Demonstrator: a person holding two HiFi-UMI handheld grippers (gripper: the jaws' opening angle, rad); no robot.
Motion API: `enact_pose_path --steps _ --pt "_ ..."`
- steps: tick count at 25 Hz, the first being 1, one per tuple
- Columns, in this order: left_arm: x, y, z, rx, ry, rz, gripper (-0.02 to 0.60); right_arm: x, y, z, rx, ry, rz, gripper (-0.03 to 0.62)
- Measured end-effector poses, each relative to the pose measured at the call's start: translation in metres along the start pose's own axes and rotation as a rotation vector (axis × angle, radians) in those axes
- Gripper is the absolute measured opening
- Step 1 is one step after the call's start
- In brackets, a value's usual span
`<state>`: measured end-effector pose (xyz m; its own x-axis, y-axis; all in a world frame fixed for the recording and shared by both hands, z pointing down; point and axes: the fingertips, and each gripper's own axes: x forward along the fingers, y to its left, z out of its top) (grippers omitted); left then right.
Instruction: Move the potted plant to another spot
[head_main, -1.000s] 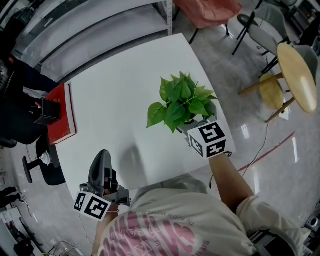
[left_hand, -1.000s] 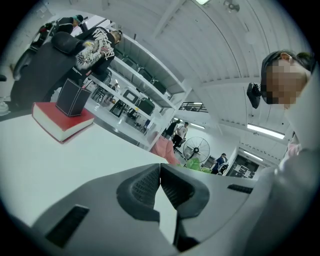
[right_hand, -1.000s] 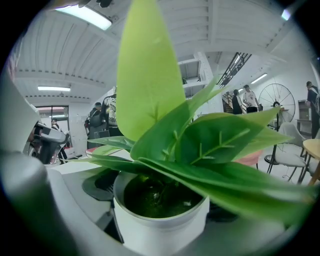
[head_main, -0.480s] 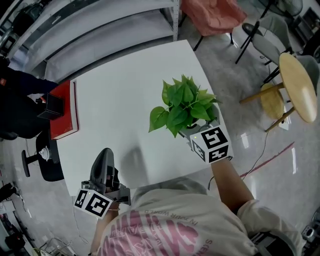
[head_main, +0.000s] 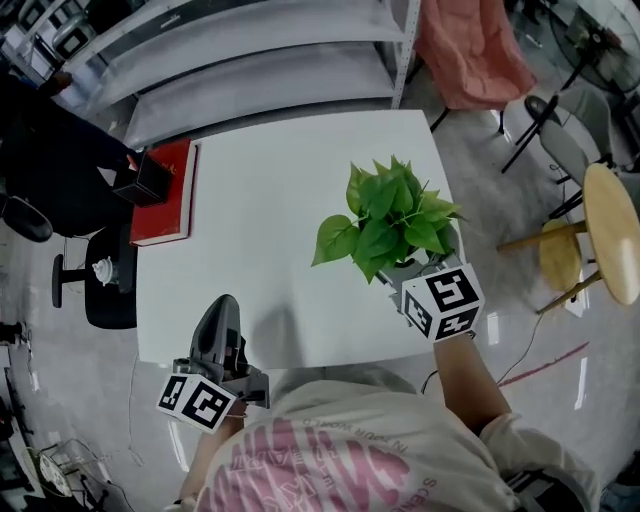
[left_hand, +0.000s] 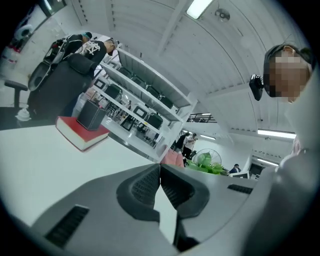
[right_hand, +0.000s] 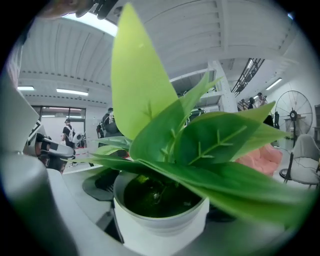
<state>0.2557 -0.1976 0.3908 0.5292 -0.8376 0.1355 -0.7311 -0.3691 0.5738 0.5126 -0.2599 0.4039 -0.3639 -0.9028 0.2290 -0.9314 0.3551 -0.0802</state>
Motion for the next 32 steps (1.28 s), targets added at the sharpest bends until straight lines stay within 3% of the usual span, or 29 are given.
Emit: enact_pose_path --steps 9,16,22,27,32 --pt "-0.042 0.022 0.031 0.018 -0.098 0.081 0.025 0.025 0.06 0.037 -0.016 -0.049 0.129 0.549" --pt "-0.055 0.066 0.056 -0.026 -0.162 0.136 0.025 0.068 0.116 0.055 -0.033 -0.045 0.222 0.549" --pt "-0.076 0.143 0.1 -0.046 -0.157 0.141 0.025 0.129 0.189 0.068 -0.033 -0.025 0.223 0.549" --pt "-0.081 0.145 0.108 -0.08 -0.193 0.135 0.025 0.123 0.192 0.073 -0.04 -0.03 0.219 0.549" --pt "-0.081 0.162 0.126 -0.061 -0.166 0.118 0.025 0.129 0.211 0.08 -0.029 -0.031 0.192 0.549"
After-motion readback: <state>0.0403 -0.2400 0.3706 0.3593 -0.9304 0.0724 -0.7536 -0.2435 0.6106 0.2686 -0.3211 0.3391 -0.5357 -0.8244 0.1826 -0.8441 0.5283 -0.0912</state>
